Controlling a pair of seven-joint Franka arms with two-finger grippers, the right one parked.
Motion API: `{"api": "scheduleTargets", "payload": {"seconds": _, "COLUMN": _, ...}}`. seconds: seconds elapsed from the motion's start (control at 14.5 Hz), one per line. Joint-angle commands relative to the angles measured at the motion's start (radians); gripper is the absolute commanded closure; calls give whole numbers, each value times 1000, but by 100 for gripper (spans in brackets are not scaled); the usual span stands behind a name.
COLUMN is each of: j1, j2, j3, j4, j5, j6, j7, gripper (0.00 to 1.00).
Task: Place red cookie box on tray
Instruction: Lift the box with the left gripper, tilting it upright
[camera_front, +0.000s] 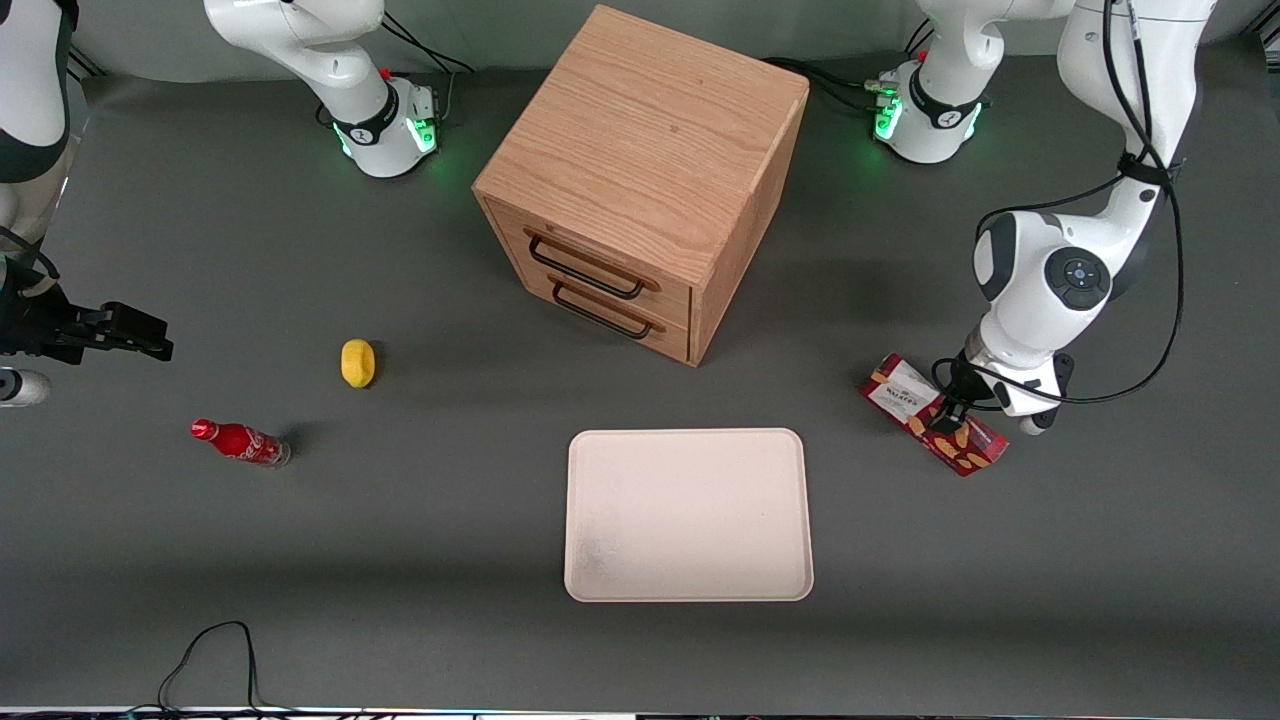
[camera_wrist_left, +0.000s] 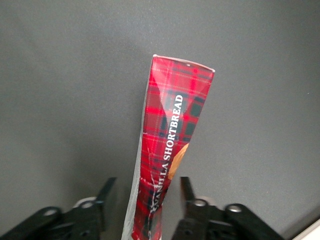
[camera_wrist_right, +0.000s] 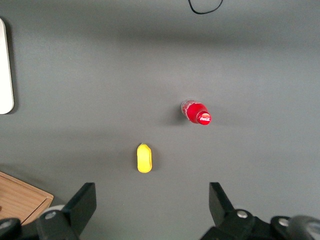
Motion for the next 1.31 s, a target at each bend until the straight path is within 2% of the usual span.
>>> {"api": "scheduleTargets", "payload": {"seconds": 0.0, "j1": 0, "j2": -8, "j3": 0, "j4": -3, "j5": 39, "j6": -4, "j7": -17, "gripper": 100}}
{"api": "scheduleTargets", "payload": {"seconds": 0.14, "j1": 1, "j2": -11, "j3": 0, "j4": -2, "j5": 74, "j6": -33, "j7": -18, "gripper": 100}}
{"api": "scheduleTargets", "payload": {"seconds": 0.41, "j1": -2, "j2": -52, "j3": 0, "j4": 24, "j5": 86, "j6": -129, "j7": -18, "gripper": 100}}
{"api": "scheduleTargets", "payload": {"seconds": 0.76, "j1": 3, "j2": -147, "j3": -5, "j4": 168, "j5": 85, "j6": -440, "j7": -21, "gripper": 100}}
{"api": "scheduleTargets", "payload": {"seconds": 1.04, "j1": 3, "j2": -223, "j3": -3, "j4": 355, "j5": 77, "j6": -730, "j7": -12, "gripper": 100}}
{"api": "scheduleTargets", "payload": {"seconds": 1.24, "j1": 4, "j2": -224, "j3": -3, "j4": 582, "j5": 71, "j6": -975, "j7": -11, "gripper": 100}}
